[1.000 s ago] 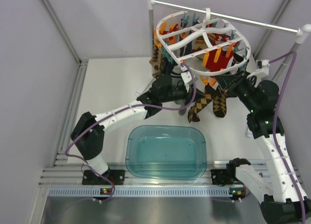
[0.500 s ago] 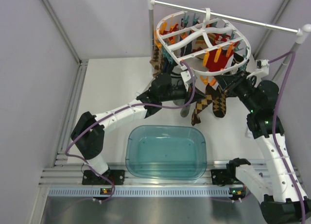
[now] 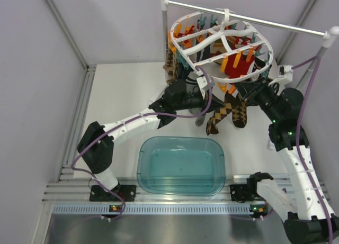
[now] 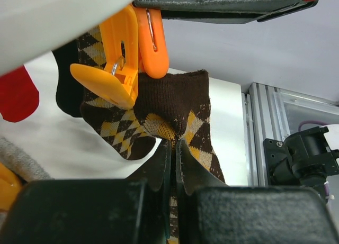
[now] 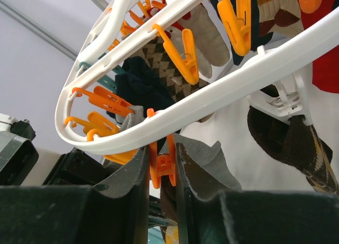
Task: Clip the socks to the hanger
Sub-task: Clamp the sock onto the hanger.
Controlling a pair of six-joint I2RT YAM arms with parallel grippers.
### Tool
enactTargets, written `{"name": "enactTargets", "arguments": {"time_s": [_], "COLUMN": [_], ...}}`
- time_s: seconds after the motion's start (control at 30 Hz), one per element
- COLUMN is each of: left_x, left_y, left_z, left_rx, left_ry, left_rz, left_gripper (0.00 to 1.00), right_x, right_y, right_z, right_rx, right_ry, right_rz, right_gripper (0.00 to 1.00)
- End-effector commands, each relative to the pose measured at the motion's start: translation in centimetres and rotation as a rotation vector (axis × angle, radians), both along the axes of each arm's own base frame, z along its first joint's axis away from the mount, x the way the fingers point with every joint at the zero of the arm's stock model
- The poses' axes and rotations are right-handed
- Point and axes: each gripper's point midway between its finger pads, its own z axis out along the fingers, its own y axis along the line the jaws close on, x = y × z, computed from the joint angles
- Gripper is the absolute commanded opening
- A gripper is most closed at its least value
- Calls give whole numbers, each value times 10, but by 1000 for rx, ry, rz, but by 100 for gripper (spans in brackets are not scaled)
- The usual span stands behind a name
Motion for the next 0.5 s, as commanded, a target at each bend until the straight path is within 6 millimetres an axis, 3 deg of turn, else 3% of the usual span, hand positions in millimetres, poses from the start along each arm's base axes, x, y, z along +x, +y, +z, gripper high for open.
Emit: {"name": "enactTargets", "arguments": {"time_s": [0.0,0.47], "left_x": [-6,-3], "left_y": [7,5], "left_z": [58,71], "left_rx": [-134,-158], "left_ry": [-94,-110], "left_rz": [-14,-11], "left_gripper": [0,0], "right_x": [-3,-2], "right_y": [-1,1], "right_z": [8,5], "right_rx": [-13,-15], "right_ry": [-35,-28], "right_rz": [4,13], "right_gripper": [0,0]}}
